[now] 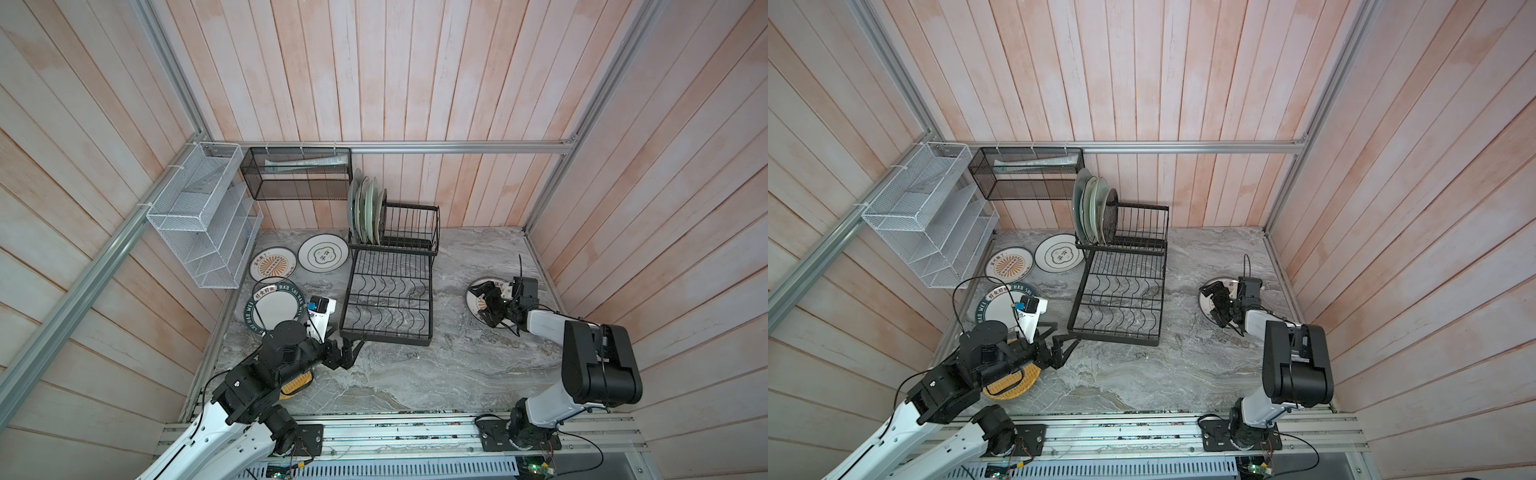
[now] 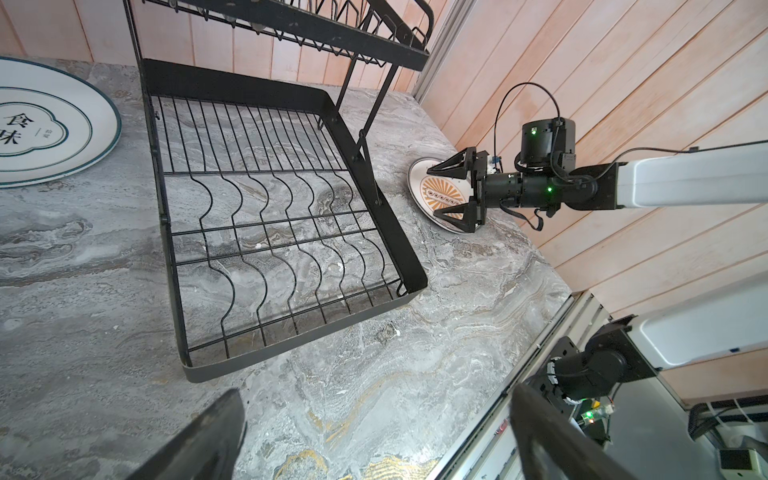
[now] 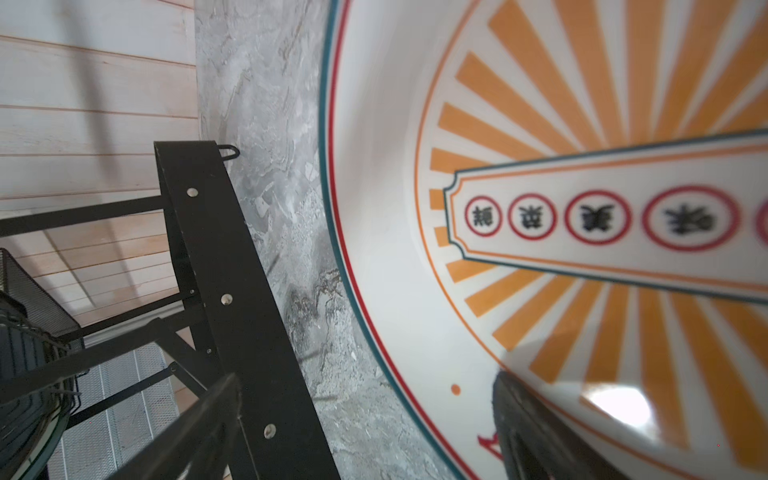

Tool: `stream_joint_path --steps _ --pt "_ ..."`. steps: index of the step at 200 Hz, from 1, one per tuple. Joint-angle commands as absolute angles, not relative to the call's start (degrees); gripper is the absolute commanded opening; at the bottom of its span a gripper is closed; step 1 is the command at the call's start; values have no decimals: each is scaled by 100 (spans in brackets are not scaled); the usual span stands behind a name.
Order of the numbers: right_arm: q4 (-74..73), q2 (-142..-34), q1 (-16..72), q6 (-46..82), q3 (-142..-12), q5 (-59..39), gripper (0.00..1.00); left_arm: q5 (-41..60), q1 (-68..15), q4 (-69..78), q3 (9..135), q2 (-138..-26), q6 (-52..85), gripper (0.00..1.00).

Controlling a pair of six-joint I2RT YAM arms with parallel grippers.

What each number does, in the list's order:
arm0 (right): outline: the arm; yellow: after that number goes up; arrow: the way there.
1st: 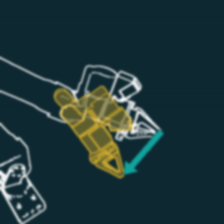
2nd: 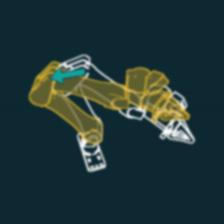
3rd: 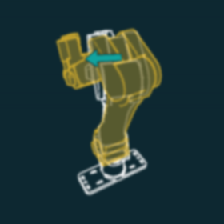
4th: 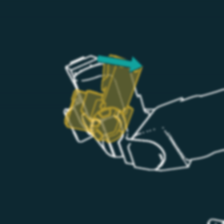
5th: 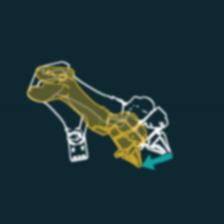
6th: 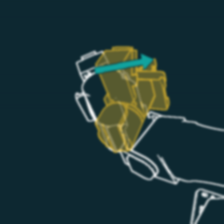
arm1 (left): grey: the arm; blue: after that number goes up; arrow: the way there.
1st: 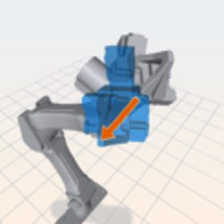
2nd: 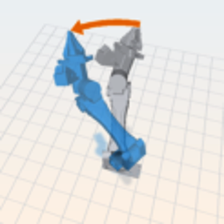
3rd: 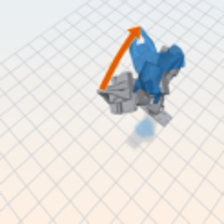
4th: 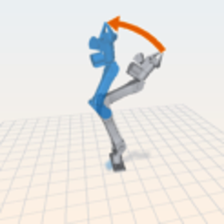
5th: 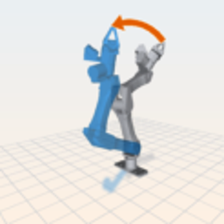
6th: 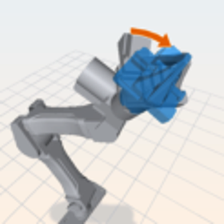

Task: Load the plates into the dish rack
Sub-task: 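Pinch the rim of the cream sunburst plate with the right gripper, then tilt the sunburst plate upright on its edge with the right gripper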

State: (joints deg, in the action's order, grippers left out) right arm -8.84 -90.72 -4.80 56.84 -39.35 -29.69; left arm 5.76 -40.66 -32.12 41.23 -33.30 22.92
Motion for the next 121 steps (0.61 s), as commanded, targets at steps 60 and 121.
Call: stream_joint_path --steps 60,121 --pt "-223 -9008 -1153 4982 -4386 -3073 95 633 -4043 -3103 4047 -3320 2203 100" --pt "-426 -8393 -2760 3910 -3826 -2662 96 668 -4032 -3086 4043 -3263 2197 100"
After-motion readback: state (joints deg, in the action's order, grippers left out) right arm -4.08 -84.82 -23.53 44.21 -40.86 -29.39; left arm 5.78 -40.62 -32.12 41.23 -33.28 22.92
